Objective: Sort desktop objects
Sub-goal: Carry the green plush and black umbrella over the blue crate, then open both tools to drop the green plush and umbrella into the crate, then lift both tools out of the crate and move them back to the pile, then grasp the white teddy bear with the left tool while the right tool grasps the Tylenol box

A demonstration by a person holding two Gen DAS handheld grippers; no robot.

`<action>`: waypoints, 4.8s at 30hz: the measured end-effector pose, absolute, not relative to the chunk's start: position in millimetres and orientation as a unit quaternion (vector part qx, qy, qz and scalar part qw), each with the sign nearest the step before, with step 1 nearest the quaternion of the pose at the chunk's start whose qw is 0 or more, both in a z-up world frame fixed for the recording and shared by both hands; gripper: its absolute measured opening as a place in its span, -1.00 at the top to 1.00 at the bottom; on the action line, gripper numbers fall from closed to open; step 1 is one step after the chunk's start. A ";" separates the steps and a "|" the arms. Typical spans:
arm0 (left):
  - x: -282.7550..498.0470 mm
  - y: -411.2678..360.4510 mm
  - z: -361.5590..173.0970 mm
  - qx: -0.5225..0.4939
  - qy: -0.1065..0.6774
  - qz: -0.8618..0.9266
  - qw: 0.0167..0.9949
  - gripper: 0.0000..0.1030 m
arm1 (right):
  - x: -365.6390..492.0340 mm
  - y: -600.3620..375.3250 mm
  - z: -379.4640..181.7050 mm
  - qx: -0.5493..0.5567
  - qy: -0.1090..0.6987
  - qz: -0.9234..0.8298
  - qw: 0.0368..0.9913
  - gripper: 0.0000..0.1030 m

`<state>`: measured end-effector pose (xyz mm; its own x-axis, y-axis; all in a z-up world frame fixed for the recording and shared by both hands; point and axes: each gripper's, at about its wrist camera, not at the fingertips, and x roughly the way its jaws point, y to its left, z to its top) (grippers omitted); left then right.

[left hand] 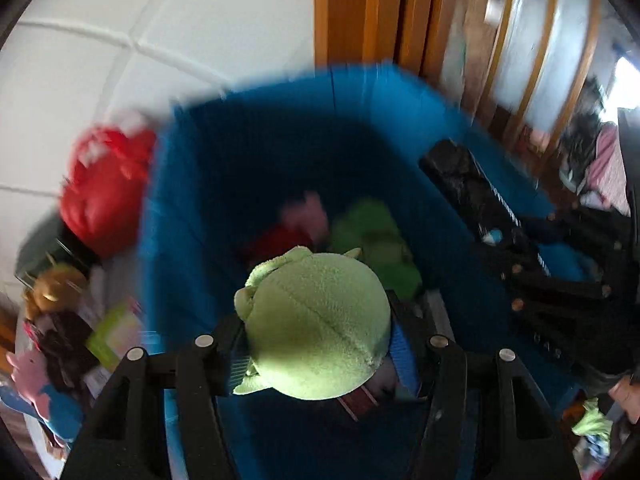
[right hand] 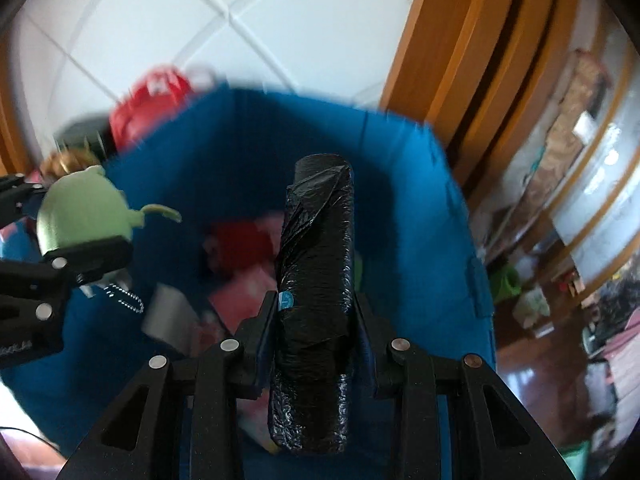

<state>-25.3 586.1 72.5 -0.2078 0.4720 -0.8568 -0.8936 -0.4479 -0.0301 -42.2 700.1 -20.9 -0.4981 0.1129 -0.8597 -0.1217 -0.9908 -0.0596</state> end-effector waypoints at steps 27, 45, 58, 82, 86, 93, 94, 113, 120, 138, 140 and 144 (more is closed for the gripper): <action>-30.2 656.3 -99.0 -0.631 0.360 0.593 0.346 -0.41 | -69.2 720.8 -228.4 -0.780 0.031 0.623 -0.056 0.32; -22.4 627.3 5.6 -0.566 0.313 0.640 0.416 -0.41 | -51.6 726.3 -119.2 -0.718 0.021 0.695 0.002 -0.93; 0.7 527.2 89.8 -0.456 0.232 0.726 0.459 -0.42 | 0.3 685.5 -37.9 -0.625 0.052 0.779 -0.008 -1.00; -117.6 216.3 75.2 -0.348 0.111 0.905 0.217 -0.42 | -24.3 428.9 46.7 -0.413 0.050 0.882 -0.220 -1.00; -142.7 157.5 51.1 -0.364 0.094 0.910 0.176 -0.42 | -37.8 386.0 28.5 -0.422 0.054 0.873 -0.238 -1.00; -191.1 69.2 -19.5 -0.412 0.082 0.901 0.110 -0.42 | -64.9 333.0 -31.8 -0.466 0.066 0.854 -0.219 -1.00; -196.5 60.5 -31.1 -0.422 0.078 0.896 0.112 -0.42 | -69.2 329.1 -42.5 -0.476 0.070 0.850 -0.214 -1.00; -259.9 65.1 -175.4 -0.511 0.105 0.835 0.176 -0.42 | -79.0 283.8 -173.0 -0.602 0.081 0.782 -0.139 -1.00; -232.3 52.2 -176.2 -0.514 0.093 0.826 0.210 0.38 | -77.9 237.5 -187.2 -0.616 0.069 0.765 -0.177 -1.00; -217.6 -28.9 -165.1 -0.504 0.020 0.854 0.127 0.39 | -64.1 109.1 -130.1 -0.493 -0.073 0.828 -0.257 -0.37; -214.5 -35.0 -168.6 -0.515 0.021 0.848 0.122 0.39 | -64.5 93.7 -133.2 -0.493 -0.078 0.824 -0.269 -0.37; -211.2 -49.8 -180.0 -0.536 0.010 0.837 0.108 0.39 | -69.1 72.8 -139.7 -0.477 -0.107 0.831 -0.265 -0.37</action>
<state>-211.2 -49.8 -180.0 -0.4009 0.1709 -0.9000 -0.1923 -0.9763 -0.0997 -69.1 72.8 -139.7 -0.4033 -0.3386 -0.8501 0.5435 -0.8360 0.0752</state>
